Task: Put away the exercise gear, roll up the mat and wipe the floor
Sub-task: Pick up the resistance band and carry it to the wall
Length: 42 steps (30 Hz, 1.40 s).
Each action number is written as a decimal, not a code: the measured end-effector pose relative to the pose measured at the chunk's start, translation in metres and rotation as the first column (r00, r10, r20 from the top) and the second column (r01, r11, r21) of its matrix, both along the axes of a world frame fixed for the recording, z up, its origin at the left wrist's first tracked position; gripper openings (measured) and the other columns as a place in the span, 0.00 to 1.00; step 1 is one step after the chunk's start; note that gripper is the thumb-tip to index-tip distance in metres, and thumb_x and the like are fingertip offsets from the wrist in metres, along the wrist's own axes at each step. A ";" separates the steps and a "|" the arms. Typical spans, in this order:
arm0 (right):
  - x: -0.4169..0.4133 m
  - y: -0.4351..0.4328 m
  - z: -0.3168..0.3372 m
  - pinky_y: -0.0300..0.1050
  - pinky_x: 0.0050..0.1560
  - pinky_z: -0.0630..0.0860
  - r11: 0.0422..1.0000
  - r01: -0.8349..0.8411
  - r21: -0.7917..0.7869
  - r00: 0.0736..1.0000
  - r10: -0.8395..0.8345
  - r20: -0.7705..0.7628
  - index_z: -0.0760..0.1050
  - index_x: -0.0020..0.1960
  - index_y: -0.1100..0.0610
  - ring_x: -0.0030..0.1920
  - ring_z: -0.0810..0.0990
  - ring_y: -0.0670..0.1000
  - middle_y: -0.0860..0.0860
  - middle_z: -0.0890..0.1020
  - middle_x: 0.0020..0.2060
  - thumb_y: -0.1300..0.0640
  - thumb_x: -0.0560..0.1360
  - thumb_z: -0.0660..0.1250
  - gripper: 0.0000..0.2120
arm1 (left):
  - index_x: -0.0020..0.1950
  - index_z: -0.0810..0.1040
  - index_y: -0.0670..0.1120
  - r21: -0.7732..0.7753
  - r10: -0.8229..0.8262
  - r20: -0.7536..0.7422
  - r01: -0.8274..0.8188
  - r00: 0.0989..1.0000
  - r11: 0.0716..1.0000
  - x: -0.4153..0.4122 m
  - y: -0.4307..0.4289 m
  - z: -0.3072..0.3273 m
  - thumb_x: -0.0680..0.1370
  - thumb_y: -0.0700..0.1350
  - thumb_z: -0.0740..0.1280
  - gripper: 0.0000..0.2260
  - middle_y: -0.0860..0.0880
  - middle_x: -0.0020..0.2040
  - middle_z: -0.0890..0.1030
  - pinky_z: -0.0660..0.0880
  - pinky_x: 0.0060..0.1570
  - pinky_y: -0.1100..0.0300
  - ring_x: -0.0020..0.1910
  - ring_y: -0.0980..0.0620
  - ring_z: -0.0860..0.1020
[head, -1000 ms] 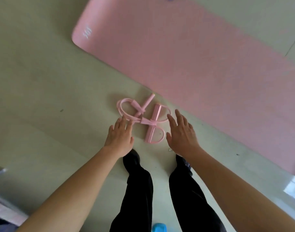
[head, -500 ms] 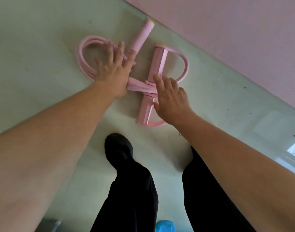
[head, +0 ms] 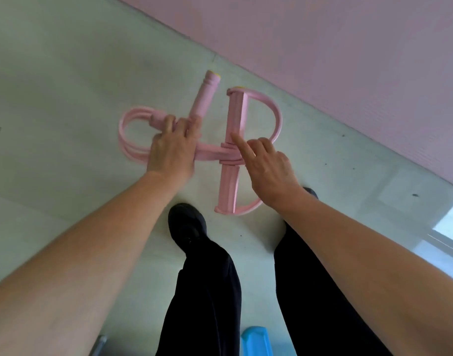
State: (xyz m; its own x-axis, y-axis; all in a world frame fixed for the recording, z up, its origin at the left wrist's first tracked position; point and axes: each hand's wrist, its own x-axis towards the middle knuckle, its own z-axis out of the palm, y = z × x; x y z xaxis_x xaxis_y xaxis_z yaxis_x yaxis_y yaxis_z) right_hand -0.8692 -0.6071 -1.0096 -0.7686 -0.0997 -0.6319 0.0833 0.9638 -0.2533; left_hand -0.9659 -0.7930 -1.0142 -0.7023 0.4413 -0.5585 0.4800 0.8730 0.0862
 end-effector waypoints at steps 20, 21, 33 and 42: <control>-0.087 0.116 0.619 0.53 0.42 0.78 0.993 0.084 0.079 0.775 -0.015 -0.631 0.53 0.81 0.54 0.64 0.73 0.58 0.54 0.75 0.63 0.72 0.69 0.64 0.44 | 0.65 0.72 0.44 0.214 -0.016 -0.625 0.191 0.781 0.958 -0.098 0.085 0.670 0.65 0.54 0.70 0.31 0.46 0.43 0.77 0.68 0.45 0.48 0.45 0.41 0.72; -0.084 0.120 0.649 0.53 0.42 0.78 0.991 0.098 0.093 0.752 -0.013 -0.659 0.53 0.81 0.55 0.64 0.73 0.58 0.54 0.75 0.63 0.72 0.70 0.63 0.43 | 0.65 0.72 0.44 0.223 -0.006 -0.647 0.197 0.762 0.955 -0.096 0.090 0.699 0.65 0.55 0.70 0.30 0.45 0.44 0.77 0.68 0.44 0.48 0.45 0.41 0.72; 0.057 0.183 0.837 0.53 0.45 0.78 0.805 0.492 0.331 0.561 -0.002 -0.828 0.54 0.81 0.58 0.63 0.74 0.59 0.57 0.75 0.64 0.73 0.73 0.59 0.39 | 0.61 0.76 0.50 0.391 -0.107 -0.788 0.627 0.606 0.674 -0.033 0.201 0.873 0.69 0.54 0.70 0.21 0.48 0.45 0.78 0.69 0.43 0.50 0.45 0.44 0.71; 0.260 0.276 0.898 0.52 0.47 0.77 0.553 0.771 0.316 0.456 -0.133 -0.880 0.54 0.81 0.54 0.66 0.73 0.58 0.55 0.74 0.65 0.72 0.70 0.60 0.42 | 0.65 0.77 0.51 0.380 -0.211 -0.852 0.843 0.479 0.381 0.130 0.361 0.927 0.72 0.55 0.71 0.22 0.45 0.52 0.80 0.74 0.50 0.48 0.51 0.43 0.74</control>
State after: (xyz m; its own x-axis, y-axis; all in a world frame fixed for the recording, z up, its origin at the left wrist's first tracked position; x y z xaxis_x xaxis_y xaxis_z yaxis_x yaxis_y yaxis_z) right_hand -0.6094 -0.3311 -0.1114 -0.7081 0.5669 0.4211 0.6687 0.7299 0.1418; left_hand -0.8362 -0.4318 -0.0872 -0.1010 0.8192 0.5646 0.9870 0.1537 -0.0464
